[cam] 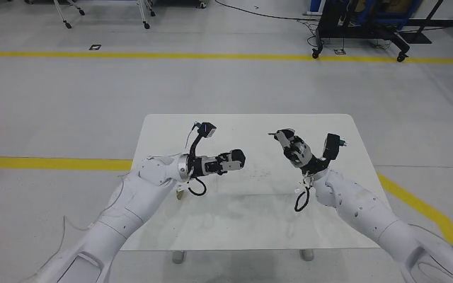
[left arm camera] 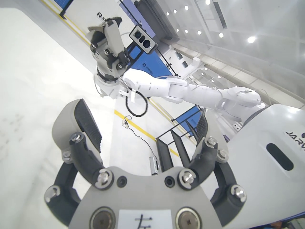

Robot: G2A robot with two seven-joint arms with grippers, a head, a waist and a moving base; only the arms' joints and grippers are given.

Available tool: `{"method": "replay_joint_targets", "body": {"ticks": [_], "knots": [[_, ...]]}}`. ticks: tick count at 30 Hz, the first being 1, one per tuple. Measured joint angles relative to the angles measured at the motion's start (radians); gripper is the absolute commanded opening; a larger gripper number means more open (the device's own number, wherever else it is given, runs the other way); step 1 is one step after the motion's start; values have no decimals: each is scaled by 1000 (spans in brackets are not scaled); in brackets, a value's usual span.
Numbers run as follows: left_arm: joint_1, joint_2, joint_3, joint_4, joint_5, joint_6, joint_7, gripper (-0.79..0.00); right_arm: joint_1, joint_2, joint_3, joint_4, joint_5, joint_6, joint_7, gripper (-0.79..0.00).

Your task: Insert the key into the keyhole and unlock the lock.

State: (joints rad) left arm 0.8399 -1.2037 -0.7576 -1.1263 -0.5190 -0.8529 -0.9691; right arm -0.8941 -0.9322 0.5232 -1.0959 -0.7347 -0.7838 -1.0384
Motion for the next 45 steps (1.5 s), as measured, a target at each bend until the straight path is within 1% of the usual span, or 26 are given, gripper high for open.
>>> {"method": "replay_joint_targets", "body": {"ticks": [3,5,7,8,10,13,15,18,22,25,27,28,29,30,34,37,39,42,44,45], "knots": [[-17,8,54,12,28,-63,63,0,-27,-1,27,-3,91,-107,108,-785],[-32,14,90,25,26,-97,98,-6,-37,-12,28,15,150,-176,176,-785],[-47,19,124,38,19,-127,128,-77,-43,-25,21,29,220,-226,240,-785],[-54,22,139,44,17,-138,139,-99,-43,-31,13,29,249,-231,264,-785],[-72,27,172,57,13,-158,160,-108,-43,-42,-10,18,309,-230,317,-785],[-93,31,205,69,-10,-160,162,-108,-36,-53,-32,10,378,-228,382,-785],[-102,33,219,76,-23,-160,161,-126,-33,-58,-41,2,415,-228,413,-785],[-112,36,233,84,-40,-159,161,-175,-30,-64,-51,-7,461,-228,459,-785],[-119,38,242,89,-53,-159,161,-209,-29,-66,-58,-27,516,-229,519,-785],[-121,39,245,91,-55,-159,161,-262,-32,-63,-54,-36,540,-229,554,-785],[-122,40,246,93,-54,-159,161,-317,-35,-62,-53,-44,555,-229,574,-785],[-122,40,245,95,-54,-159,161,-379,-37,-62,-51,-49,565,-229,587,-785],[-122,40,243,97,-53,-159,161,-406,-39,-61,-49,-52,574,-229,596,-785],[-122,40,241,98,-51,-159,161,-413,-40,-61,-46,-54,581,-229,604,-785],[-117,38,232,98,-44,-159,161,-394,-48,-55,-10,-57,591,-229,596,-785],[-113,38,225,95,-39,-159,161,-302,-63,-47,21,-70,587,-229,581,-785],[-111,38,221,94,-37,-159,161,-286,-76,-43,35,-88,585,-229,579,-785],[-107,38,216,92,-33,-159,161,-305,-97,-34,43,-126,585,-229,605,-785],[-105,37,212,91,-32,-159,161,-354,-105,-31,39,-138,595,-229,641,-785],[-104,37,211,91,-31,-159,161,-391,-106,-31,37,-141,602,-229,657,-785]]}}
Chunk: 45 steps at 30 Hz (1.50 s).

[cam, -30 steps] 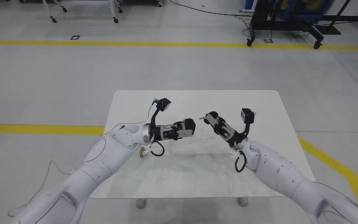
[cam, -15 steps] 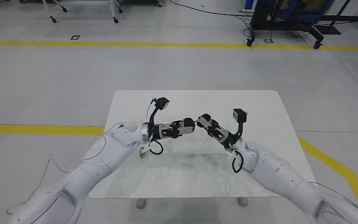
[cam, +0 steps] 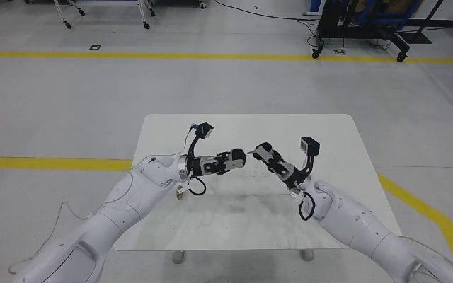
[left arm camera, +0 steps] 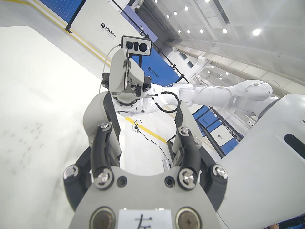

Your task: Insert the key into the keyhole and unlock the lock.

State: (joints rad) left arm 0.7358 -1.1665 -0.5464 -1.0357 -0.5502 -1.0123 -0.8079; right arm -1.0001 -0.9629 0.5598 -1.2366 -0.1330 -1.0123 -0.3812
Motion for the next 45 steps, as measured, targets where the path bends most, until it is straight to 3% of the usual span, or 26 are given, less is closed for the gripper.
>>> {"method": "replay_joint_targets", "body": {"ticks": [7,17,23,30,33,38,45], "knots": [[9,-1,-25,1,23,0,0,-493,10,-12,-4,11,86,0,113,-785],[28,-10,-57,2,63,0,0,-523,-9,-22,51,11,128,0,198,-785],[30,-16,-62,13,69,0,0,-665,-17,-35,75,14,147,0,249,-785],[26,-26,-58,36,54,0,0,-631,-29,-48,104,16,169,0,316,-785],[23,-29,-54,42,50,0,0,-659,-34,-54,117,19,178,0,347,-785],[19,-32,-48,50,49,0,0,-782,-44,-64,141,24,200,0,392,-785],[14,-36,-41,60,43,0,0,-785,-58,-77,176,25,218,0,463,-785]]}}
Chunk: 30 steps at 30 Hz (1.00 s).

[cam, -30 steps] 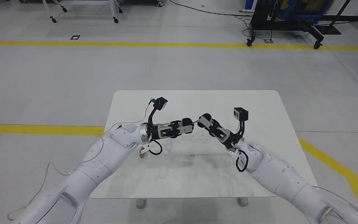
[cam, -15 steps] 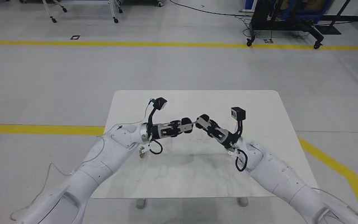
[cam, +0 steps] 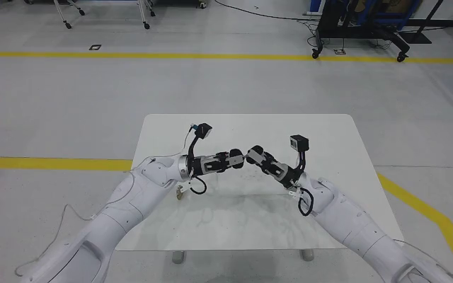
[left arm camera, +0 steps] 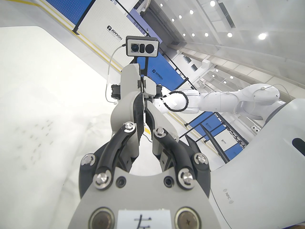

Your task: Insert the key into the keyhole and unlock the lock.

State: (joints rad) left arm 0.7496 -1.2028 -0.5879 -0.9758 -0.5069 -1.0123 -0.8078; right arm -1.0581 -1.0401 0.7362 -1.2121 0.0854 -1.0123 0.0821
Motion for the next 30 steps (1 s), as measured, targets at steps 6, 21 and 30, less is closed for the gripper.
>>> {"method": "replay_joint_targets", "body": {"ticks": [6,21,30], "knots": [[-3,-2,3,3,-6,0,0,-785,-15,-11,37,1,16,0,49,0],[-2,-5,-4,11,-10,0,0,-785,-22,-14,51,-2,21,0,64,0],[3,-4,-10,11,10,0,0,-785,-20,-6,78,-12,-39,56,90,0]]}}
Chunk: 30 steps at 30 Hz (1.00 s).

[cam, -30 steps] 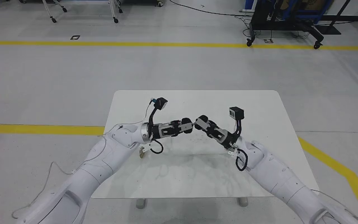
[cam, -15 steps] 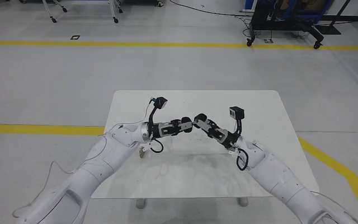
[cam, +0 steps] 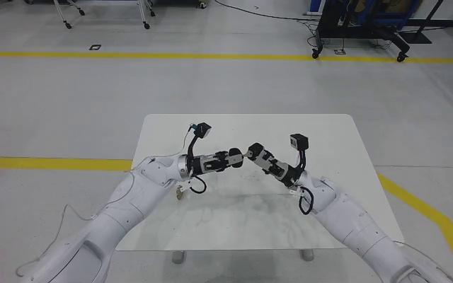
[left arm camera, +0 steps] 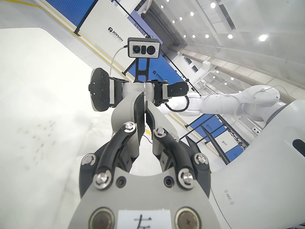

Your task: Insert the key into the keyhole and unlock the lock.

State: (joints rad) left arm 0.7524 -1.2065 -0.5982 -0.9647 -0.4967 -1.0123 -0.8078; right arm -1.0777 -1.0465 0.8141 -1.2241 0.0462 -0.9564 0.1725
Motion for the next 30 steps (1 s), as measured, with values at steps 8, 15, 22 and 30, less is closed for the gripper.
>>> {"method": "replay_joint_targets", "body": {"ticks": [8,15,22,30], "knots": [[-34,-7,55,31,49,25,-25,-785,-48,66,141,-82,-105,129,246,-163],[-66,-24,96,60,147,20,-20,-785,-112,103,227,-174,-136,174,381,-397],[-79,-38,122,78,180,6,-6,-785,-131,107,236,-203,-136,209,434,-480],[-94,-46,146,96,193,9,-9,-785,-117,101,217,-180,-99,197,476,-554]]}}
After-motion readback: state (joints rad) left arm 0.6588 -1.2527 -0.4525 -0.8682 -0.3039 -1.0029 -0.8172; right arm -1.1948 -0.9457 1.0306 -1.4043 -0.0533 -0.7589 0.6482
